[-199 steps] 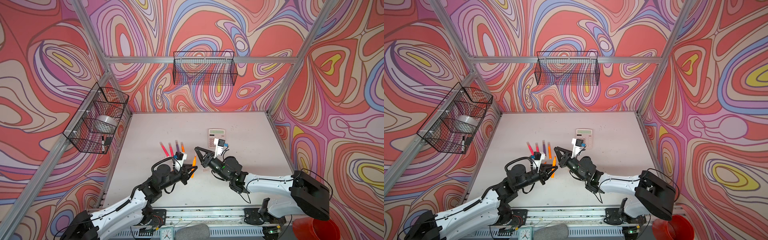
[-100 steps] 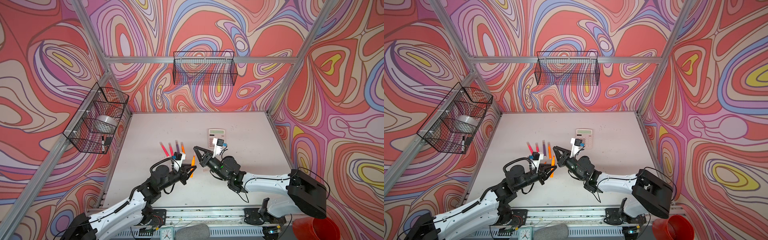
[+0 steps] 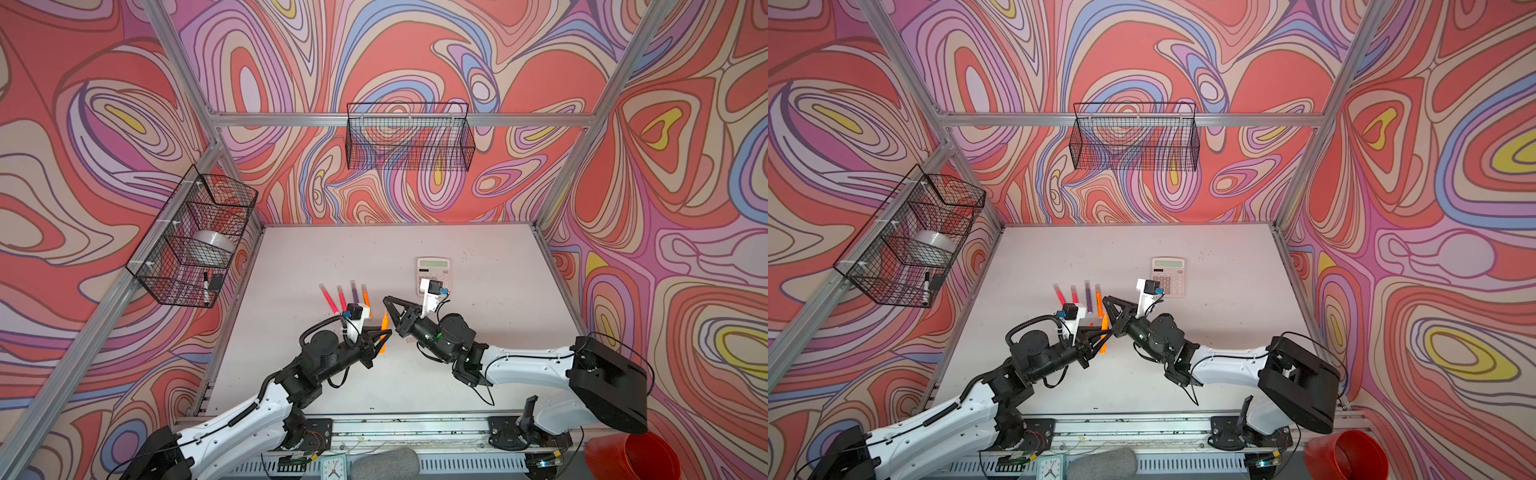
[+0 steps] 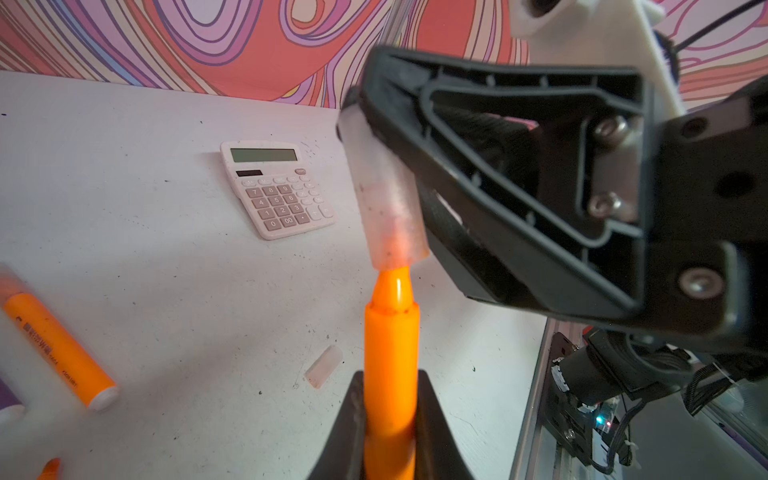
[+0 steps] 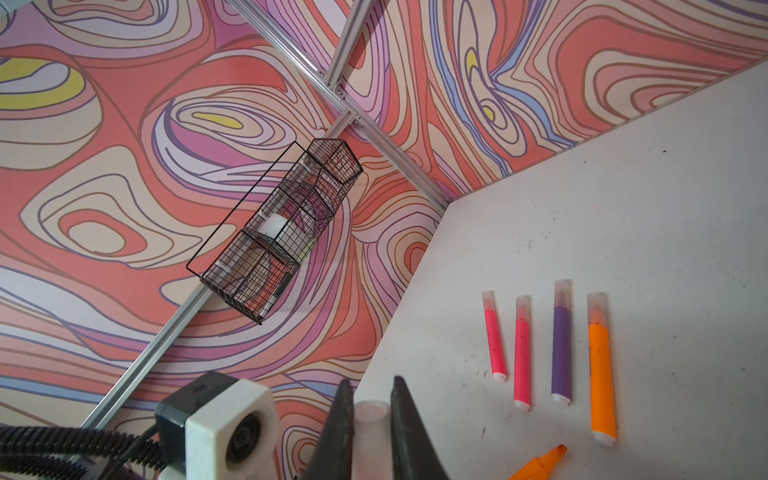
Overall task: Insert the pens into the pen caps
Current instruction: 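Lower the pink cap onto the orange highlighter tip with the right gripper, then press the pink cap down over the highlighter with the right gripper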
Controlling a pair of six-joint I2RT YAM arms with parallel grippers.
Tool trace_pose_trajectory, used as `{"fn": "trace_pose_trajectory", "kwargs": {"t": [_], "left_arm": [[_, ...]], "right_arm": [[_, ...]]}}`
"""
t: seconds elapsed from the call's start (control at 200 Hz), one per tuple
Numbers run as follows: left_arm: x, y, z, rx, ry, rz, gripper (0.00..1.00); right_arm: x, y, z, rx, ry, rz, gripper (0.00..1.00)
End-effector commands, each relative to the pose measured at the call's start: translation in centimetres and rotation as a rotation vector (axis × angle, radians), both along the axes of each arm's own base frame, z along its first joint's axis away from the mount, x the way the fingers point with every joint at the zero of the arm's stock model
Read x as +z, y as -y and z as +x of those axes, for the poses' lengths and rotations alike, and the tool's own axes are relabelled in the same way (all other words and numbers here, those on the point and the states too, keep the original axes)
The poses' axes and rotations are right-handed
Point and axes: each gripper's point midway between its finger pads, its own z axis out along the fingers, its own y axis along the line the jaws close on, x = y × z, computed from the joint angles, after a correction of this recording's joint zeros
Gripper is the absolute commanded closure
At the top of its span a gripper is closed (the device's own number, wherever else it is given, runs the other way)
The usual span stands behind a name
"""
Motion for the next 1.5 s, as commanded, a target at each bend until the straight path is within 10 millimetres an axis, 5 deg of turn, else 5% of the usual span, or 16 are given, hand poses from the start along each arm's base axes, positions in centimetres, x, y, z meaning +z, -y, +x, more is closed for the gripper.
{"fn": "trace_pose_trajectory", "kwargs": {"t": [0.0, 0.26, 0.481, 0.751, 1.086, 1.272, 1.497], "left_arm": [[1.4, -0.3, 0.2, 0.025, 0.031, -0.039, 1.00], [3.1, -0.3, -0.2, 0.007, 0.065, -0.070, 1.00], [3.7, 0.2, -0.7, -0.031, 0.076, -0.076, 1.00], [3.5, -0.2, -0.8, -0.022, 0.076, -0.074, 1.00], [3.0, -0.6, -0.7, 0.000, 0.088, -0.060, 1.00], [2.8, -0.4, -0.7, -0.013, 0.093, -0.037, 1.00], [2.5, -0.1, -0.9, -0.039, 0.088, -0.017, 1.00]], "right_arm": [[-0.9, -0.8, -0.8, 0.038, 0.003, -0.034, 1.00], [-1.8, -0.6, -1.9, 0.081, 0.032, -0.072, 1.00], [-1.6, -2.0, -2.9, 0.152, 0.076, -0.135, 0.87], [-3.0, 0.5, -2.1, 0.048, 0.052, -0.191, 0.53], [-0.2, 2.9, -3.2, 0.027, 0.127, -0.189, 0.28], [1.0, 2.3, -3.0, 0.034, 0.134, -0.195, 0.26], [1.1, -0.5, -1.2, 0.031, 0.057, -0.264, 0.46]]}}
